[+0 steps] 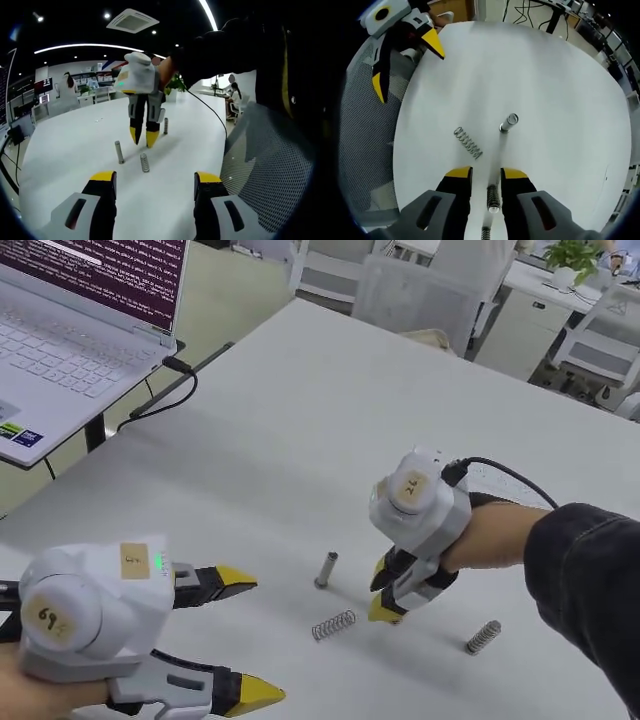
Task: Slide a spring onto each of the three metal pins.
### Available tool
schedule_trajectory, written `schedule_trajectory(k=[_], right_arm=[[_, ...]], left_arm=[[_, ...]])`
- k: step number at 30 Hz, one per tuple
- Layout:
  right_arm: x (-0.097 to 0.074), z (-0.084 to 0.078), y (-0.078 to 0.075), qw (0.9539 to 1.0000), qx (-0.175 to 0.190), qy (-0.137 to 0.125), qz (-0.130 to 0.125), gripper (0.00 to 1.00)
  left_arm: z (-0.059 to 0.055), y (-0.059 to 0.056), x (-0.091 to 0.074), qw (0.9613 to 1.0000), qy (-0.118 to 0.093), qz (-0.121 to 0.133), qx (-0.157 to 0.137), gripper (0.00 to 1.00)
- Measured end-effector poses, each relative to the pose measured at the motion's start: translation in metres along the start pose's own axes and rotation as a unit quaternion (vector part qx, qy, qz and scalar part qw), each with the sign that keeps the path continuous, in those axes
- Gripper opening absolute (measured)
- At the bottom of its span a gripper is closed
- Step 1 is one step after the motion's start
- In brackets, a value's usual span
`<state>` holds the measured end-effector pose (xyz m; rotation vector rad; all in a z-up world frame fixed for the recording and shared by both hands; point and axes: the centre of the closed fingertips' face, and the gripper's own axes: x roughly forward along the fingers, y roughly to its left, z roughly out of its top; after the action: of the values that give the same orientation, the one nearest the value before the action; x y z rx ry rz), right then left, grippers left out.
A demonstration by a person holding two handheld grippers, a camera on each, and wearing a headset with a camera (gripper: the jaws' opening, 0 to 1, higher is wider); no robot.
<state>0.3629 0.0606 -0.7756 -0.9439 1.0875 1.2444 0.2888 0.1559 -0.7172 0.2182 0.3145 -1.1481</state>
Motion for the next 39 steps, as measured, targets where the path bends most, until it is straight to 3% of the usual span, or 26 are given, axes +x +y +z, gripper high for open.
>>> schedule_trajectory(k=[11, 21, 39], right_arm=[[0.009, 0.016, 0.014, 0.9990, -0.037, -0.014, 0.019, 0.18], [0.022, 0.024, 0.020, 0.9978, -0.062, -0.014, 0.020, 0.17], [0.033, 0.023, 0.020, 0.9964, -0.084, -0.007, 0.008, 0.12]], left_arm=[[-0.001, -0.001, -0.001, 1.0000, 0.003, 0.000, 0.000, 0.57], [-0.003, 0.000, -0.004, 1.0000, 0.004, 0.003, -0.003, 0.56], [-0.004, 0.001, -0.006, 0.9999, 0.003, 0.007, -0.009, 0.54]])
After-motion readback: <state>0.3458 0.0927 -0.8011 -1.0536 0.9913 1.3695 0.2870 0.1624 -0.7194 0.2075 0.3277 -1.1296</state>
